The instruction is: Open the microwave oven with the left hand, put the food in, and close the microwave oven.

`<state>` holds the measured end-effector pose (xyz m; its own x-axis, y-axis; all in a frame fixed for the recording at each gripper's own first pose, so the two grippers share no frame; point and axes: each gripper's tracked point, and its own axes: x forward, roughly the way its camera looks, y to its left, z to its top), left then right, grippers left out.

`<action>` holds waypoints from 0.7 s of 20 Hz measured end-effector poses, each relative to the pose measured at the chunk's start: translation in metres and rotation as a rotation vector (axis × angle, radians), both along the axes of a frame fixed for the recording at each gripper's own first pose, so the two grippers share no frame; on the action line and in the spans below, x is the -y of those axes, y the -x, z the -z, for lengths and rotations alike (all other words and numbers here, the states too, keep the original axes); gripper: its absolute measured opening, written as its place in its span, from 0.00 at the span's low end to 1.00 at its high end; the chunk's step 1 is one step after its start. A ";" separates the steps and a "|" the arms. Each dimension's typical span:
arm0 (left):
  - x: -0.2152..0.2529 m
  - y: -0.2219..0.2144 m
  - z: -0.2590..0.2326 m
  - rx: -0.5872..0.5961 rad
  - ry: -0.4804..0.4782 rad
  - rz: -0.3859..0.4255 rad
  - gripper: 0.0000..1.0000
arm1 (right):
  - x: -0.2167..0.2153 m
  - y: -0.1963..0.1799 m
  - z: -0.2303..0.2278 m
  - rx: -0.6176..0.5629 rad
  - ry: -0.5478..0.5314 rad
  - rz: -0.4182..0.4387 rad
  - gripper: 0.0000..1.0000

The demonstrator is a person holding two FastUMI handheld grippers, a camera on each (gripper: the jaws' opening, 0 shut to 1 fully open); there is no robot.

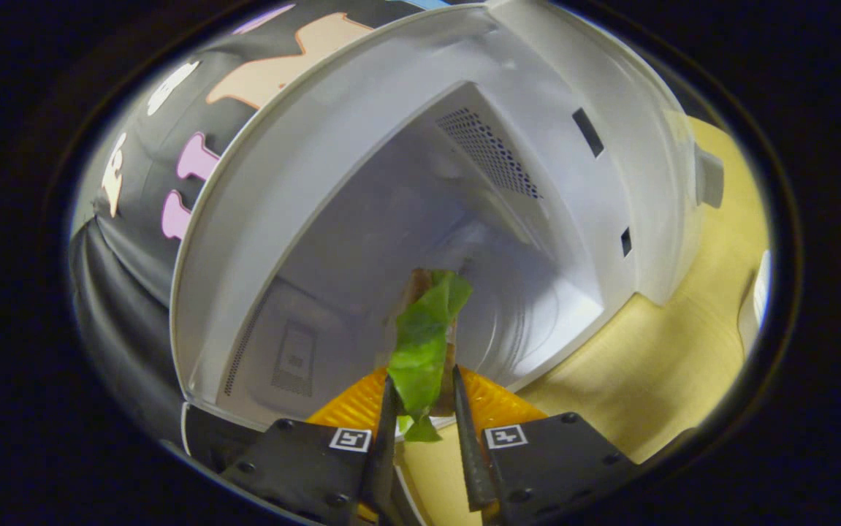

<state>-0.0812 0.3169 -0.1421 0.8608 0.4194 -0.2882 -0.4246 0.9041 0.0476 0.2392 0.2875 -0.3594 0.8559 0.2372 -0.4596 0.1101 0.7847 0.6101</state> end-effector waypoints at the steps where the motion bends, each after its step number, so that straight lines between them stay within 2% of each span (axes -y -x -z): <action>1: 0.001 0.001 0.001 -0.001 0.003 0.003 1.00 | 0.003 -0.002 0.001 0.001 0.027 0.003 0.34; 2: 0.002 0.001 0.001 -0.001 0.003 0.007 1.00 | 0.007 -0.003 0.003 0.002 0.070 0.018 0.34; 3: 0.002 0.001 0.002 -0.002 0.003 0.009 0.99 | 0.014 -0.003 0.008 -0.007 0.125 0.023 0.41; 4: 0.001 0.001 0.002 -0.003 0.001 0.011 0.99 | 0.015 -0.003 0.011 -0.007 0.155 0.011 0.36; 5: 0.002 0.002 0.002 -0.005 0.000 0.015 0.97 | 0.015 -0.002 0.009 -0.006 0.170 0.008 0.34; 8: 0.004 0.003 0.004 -0.012 0.000 0.031 0.98 | 0.020 -0.003 -0.007 0.053 0.206 0.026 0.85; 9: 0.005 0.004 0.005 -0.016 0.001 0.037 0.97 | 0.023 -0.003 -0.015 0.071 0.222 0.033 0.88; 10: 0.006 0.004 0.007 -0.022 0.001 0.043 0.95 | 0.026 -0.001 -0.022 0.088 0.240 0.036 0.99; 12: 0.008 0.004 0.010 -0.032 0.002 0.052 0.93 | 0.033 0.004 -0.037 0.126 0.283 0.037 0.99; 14: 0.009 0.003 0.013 -0.041 0.003 0.064 0.75 | 0.039 0.013 -0.052 0.159 0.318 0.039 0.99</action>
<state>-0.0847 0.3076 -0.1546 0.8734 0.3630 -0.3246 -0.3637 0.9295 0.0607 0.2266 0.2484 -0.3079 0.9283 0.0693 -0.3652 0.0671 0.9351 0.3481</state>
